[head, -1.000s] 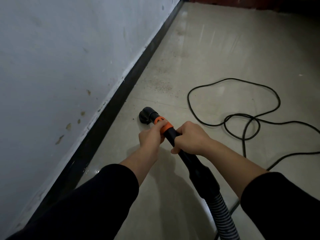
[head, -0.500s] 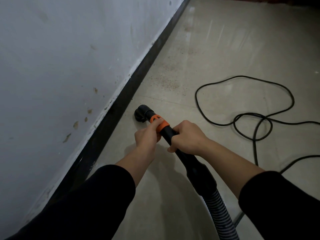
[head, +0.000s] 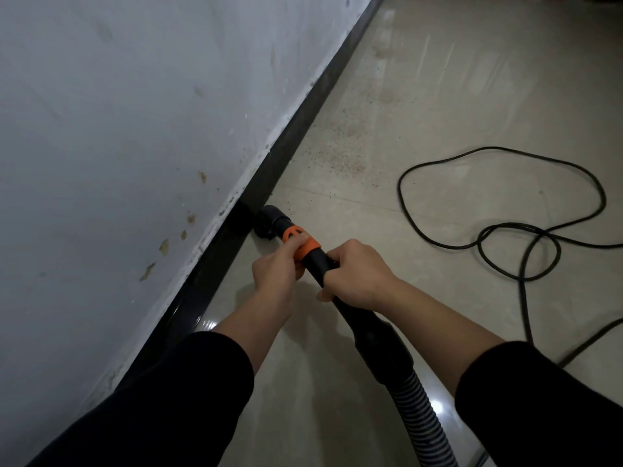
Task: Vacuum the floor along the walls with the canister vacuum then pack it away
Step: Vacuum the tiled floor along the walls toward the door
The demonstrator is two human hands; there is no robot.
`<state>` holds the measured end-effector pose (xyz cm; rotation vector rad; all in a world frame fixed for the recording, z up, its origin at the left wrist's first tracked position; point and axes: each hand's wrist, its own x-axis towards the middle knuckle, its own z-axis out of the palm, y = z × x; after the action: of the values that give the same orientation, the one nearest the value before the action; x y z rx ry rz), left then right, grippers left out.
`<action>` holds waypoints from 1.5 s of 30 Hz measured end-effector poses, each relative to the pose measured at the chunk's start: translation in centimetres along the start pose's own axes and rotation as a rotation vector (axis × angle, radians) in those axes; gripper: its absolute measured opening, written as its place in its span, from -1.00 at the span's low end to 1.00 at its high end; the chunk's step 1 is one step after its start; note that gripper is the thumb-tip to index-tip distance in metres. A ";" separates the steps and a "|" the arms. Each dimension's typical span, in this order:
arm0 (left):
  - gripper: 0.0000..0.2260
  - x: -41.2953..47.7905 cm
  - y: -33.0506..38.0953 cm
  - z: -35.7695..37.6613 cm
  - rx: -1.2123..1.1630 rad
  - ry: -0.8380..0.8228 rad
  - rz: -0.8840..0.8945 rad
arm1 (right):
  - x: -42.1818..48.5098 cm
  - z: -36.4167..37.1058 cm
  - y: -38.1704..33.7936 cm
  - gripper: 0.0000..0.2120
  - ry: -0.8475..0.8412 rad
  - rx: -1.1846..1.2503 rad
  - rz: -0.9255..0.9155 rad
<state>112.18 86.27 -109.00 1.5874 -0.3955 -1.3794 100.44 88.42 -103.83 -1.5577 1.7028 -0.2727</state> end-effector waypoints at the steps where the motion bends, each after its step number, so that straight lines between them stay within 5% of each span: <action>1: -0.81 0.2 0.0 -0.1 -0.004 -0.005 0.000 | 0.1 0.2 0.0 -0.85 0.004 0.001 -0.007; 22: -0.92 3.1 0.2 1.9 -0.038 -0.086 0.012 | 1.7 0.7 1.1 -0.82 0.115 0.014 -0.058; 32: -0.92 3.4 0.2 4.4 -0.079 0.009 -0.006 | 3.1 -1.1 2.1 -0.82 0.096 0.040 -0.055; 45: -0.85 1.1 1.3 9.1 0.063 -0.176 -0.173 | 1.7 -6.4 3.8 -0.81 0.108 -0.091 0.095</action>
<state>104.85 80.86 -107.67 1.5860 -0.4173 -1.6605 93.49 85.48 -102.66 -1.5466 1.8906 -0.2374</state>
